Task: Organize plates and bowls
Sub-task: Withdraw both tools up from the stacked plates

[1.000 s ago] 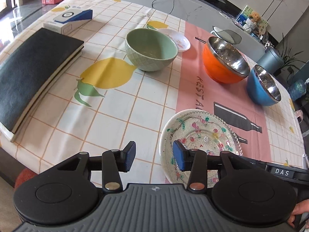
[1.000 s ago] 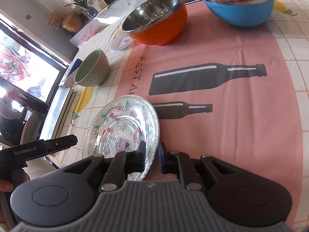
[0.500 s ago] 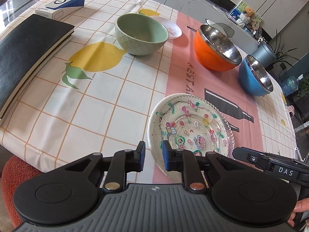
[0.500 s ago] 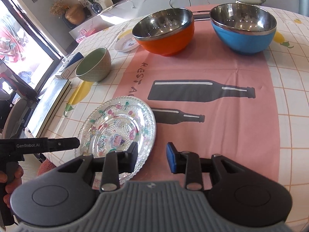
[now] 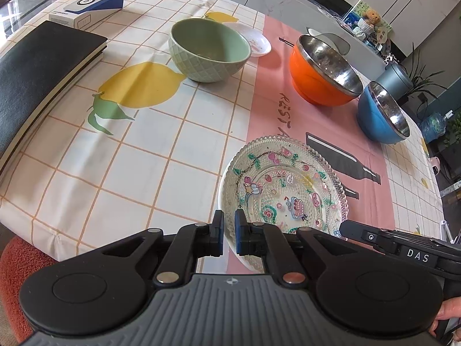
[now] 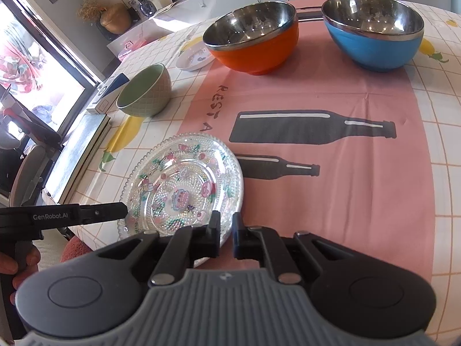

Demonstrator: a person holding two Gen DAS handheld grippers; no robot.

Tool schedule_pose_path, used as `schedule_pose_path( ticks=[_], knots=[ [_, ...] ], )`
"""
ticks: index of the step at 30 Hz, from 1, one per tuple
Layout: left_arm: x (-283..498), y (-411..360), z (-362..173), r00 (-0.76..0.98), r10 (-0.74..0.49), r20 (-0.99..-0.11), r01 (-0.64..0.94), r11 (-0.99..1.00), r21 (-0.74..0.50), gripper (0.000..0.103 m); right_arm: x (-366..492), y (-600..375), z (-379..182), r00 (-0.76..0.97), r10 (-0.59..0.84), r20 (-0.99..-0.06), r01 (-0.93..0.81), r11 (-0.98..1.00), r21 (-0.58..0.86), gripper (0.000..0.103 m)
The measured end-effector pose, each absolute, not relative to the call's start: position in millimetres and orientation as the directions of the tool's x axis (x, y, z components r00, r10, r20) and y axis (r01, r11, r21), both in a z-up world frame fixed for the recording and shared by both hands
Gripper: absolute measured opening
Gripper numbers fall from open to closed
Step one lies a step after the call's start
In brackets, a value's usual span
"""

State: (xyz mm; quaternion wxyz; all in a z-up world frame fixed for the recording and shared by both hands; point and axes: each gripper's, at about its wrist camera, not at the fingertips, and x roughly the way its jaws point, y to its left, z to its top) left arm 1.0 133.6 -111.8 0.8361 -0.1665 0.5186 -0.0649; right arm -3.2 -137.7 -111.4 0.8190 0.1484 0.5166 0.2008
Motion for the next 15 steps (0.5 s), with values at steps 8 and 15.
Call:
schedule_pose_path(
  ticks=[8, 15],
  knots=[
    [-1, 141, -100, 0.486, -0.299, -0.821, -0.063, 0.925, -0.374, 0.016, -3, -141, -104, 0.405, 0.486, -0.775, -0.178, 0.873, 0.454, 0.012],
    [12, 138, -73, 0.53, -0.278, -0.801, -0.009, 0.943, -0.332, 0.02, 2, -140, -85, 0.45, 0.486, -0.749, -0.213, 0.873, 0.439, 0.029]
  ],
)
